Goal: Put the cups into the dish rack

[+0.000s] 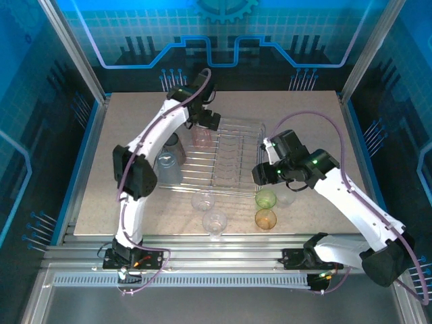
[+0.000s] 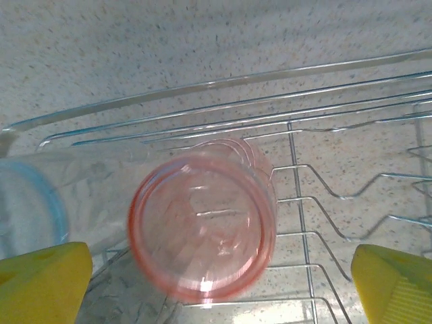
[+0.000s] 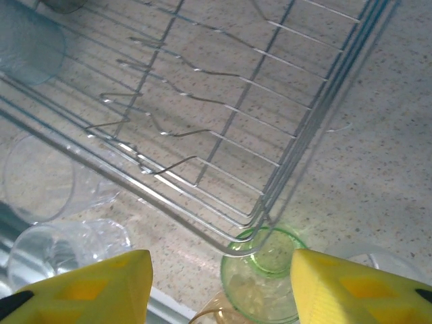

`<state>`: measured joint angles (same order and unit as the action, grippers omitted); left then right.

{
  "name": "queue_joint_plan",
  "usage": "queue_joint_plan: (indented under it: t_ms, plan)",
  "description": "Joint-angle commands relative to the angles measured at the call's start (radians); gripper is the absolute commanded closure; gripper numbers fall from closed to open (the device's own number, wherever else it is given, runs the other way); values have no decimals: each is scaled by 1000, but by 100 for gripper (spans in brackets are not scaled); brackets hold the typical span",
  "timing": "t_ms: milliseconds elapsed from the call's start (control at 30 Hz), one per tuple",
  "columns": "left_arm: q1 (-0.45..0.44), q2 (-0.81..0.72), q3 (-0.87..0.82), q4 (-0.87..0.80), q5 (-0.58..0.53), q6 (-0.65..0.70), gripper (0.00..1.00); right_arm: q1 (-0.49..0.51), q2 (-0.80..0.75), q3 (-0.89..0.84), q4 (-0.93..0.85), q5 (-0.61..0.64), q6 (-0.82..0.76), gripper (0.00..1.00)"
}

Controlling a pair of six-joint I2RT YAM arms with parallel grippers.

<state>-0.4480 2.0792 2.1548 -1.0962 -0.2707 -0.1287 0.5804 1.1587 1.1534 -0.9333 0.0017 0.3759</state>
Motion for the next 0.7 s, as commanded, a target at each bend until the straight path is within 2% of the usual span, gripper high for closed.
queue_joint_plan:
  t_ms: [0, 400, 533, 667]
  plan:
    - [-6, -151, -114, 89, 9, -9, 1, 60, 14, 47, -64, 15, 56, 42]
    - [-9, -651, -709, 389, 42, -53, 1, 359, 165, 23, 108, 7, 305, 41]
    - [-9, -785, -841, 444, 42, -69, 1, 427, 255, 29, 152, 17, 375, 41]
    - [-9, -850, -910, 436, 39, -78, 1, 474, 346, 60, 183, 26, 425, 42]
